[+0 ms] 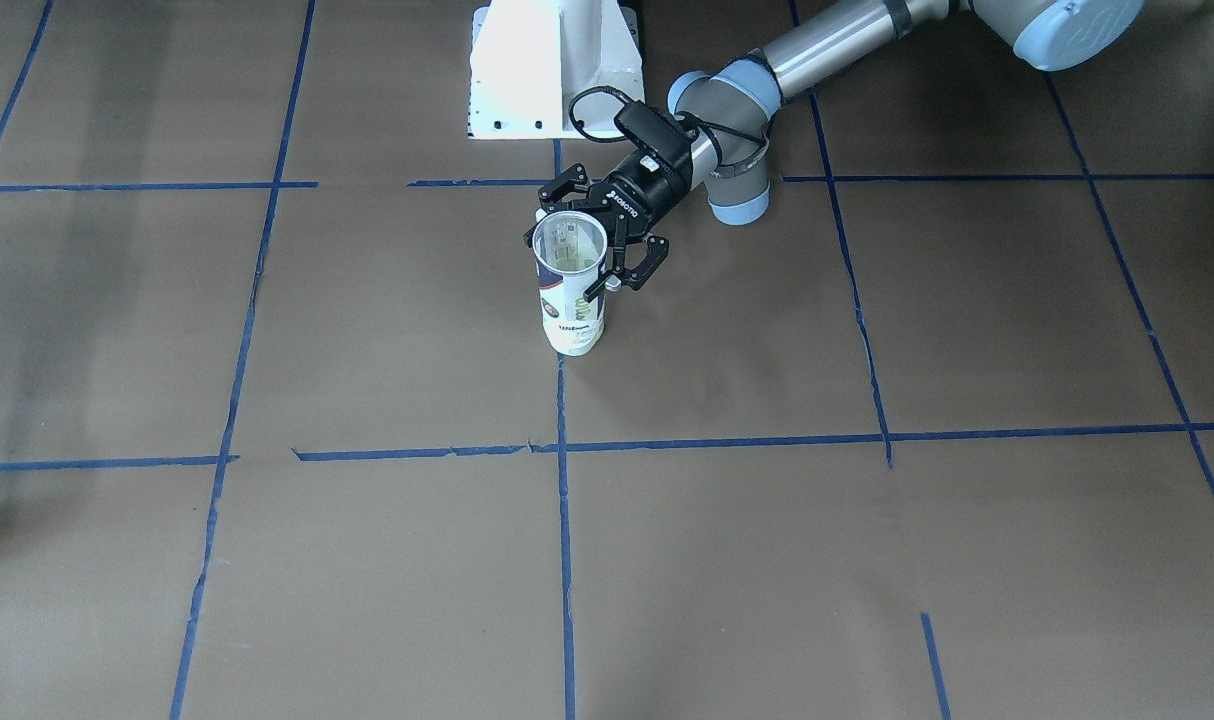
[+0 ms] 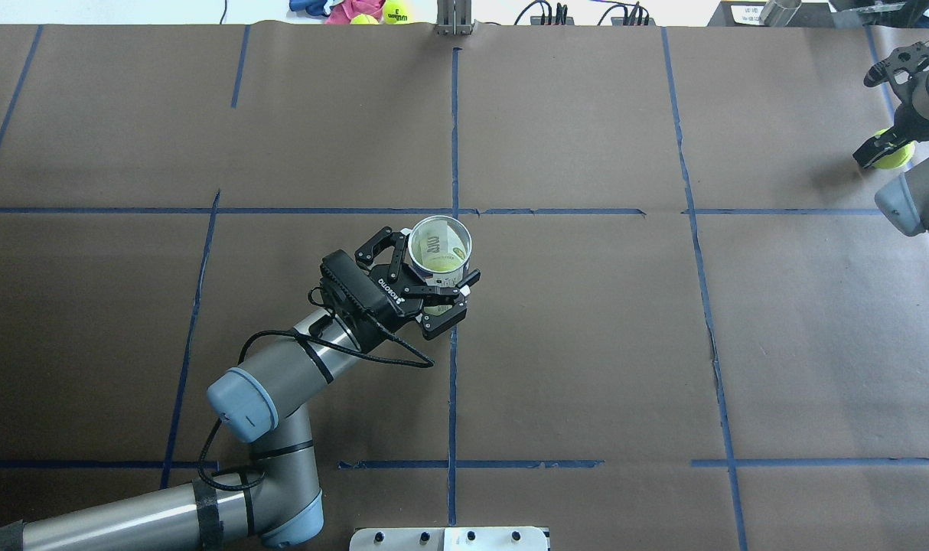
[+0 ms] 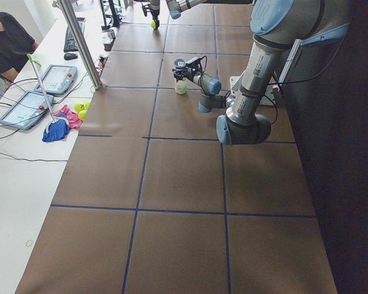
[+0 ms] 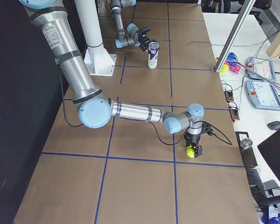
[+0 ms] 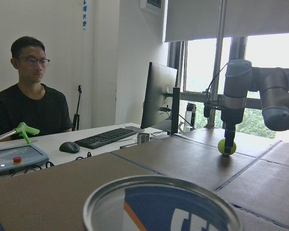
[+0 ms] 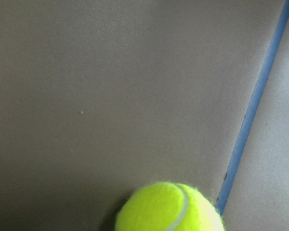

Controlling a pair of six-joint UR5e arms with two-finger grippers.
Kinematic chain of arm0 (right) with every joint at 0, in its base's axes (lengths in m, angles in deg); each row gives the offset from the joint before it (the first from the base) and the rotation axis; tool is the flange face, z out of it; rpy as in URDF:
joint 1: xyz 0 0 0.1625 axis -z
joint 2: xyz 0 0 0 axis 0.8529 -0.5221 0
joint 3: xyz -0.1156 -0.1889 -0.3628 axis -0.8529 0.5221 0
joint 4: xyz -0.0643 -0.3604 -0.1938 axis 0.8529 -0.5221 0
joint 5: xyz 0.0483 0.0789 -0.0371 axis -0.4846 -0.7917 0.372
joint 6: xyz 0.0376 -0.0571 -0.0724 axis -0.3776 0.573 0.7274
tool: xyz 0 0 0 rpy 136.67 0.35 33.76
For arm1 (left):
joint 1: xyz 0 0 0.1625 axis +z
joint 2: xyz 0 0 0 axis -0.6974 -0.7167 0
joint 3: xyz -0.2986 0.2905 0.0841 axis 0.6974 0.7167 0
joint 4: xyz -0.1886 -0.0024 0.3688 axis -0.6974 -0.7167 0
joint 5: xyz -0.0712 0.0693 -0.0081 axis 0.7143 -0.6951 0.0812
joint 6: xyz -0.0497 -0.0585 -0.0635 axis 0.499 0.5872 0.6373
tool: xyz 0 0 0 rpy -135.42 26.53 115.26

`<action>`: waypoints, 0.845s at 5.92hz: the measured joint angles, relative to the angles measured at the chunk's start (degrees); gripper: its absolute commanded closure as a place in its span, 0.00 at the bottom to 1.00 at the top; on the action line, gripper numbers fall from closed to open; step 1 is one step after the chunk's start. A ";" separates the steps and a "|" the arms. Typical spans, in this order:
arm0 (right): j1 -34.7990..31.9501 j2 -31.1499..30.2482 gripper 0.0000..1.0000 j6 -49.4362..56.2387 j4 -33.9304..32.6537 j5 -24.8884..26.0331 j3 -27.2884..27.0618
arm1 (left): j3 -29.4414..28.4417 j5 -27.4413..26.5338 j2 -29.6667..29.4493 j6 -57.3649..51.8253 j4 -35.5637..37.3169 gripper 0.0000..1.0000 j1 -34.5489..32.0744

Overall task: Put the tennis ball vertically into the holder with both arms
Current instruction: 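Move the right gripper to the farther tennis ball and grasp it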

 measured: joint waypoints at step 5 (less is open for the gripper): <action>-0.58 -0.79 1.00 -0.82 -0.61 -4.48 -8.26 | 0.09 0.02 0.01 0.00 -0.26 0.01 -0.11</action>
